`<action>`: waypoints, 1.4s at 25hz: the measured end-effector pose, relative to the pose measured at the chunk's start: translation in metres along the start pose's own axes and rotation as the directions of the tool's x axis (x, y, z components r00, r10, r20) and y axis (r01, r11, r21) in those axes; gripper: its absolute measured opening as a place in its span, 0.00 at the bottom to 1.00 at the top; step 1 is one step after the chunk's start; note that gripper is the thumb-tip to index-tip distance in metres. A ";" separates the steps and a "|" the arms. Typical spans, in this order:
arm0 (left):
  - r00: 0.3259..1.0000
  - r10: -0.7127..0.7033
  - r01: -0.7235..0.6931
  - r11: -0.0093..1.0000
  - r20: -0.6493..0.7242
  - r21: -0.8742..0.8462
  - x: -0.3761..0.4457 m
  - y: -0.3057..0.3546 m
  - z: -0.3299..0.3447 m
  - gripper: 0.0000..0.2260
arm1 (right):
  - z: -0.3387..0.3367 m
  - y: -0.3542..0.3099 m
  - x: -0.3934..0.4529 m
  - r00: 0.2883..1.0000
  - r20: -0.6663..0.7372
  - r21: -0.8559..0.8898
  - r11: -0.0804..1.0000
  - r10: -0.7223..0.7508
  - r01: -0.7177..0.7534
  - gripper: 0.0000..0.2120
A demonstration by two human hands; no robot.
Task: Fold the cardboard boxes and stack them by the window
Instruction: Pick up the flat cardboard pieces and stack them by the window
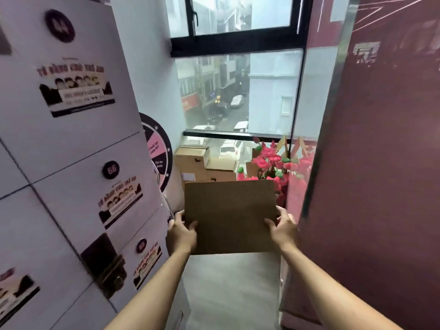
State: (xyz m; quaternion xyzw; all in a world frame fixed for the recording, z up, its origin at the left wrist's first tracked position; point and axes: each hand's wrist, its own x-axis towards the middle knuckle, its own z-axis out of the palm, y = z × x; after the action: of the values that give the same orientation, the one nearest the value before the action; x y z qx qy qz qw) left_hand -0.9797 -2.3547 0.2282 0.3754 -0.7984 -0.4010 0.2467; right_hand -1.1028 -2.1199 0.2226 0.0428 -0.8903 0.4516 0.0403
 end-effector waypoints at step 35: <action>0.955 -0.250 0.207 0.947 0.159 0.245 0.858 0.103 0.461 0.22 | 0.436 -0.072 0.874 0.974 0.134 -0.191 0.969 0.183 -0.156 0.23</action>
State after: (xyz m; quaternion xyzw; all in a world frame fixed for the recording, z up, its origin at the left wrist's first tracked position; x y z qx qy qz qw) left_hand -1.8536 -2.7884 0.1362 0.4518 -0.8094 -0.3671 0.0776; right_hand -1.9772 -2.5494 0.1203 -0.0035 -0.9281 0.3670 -0.0621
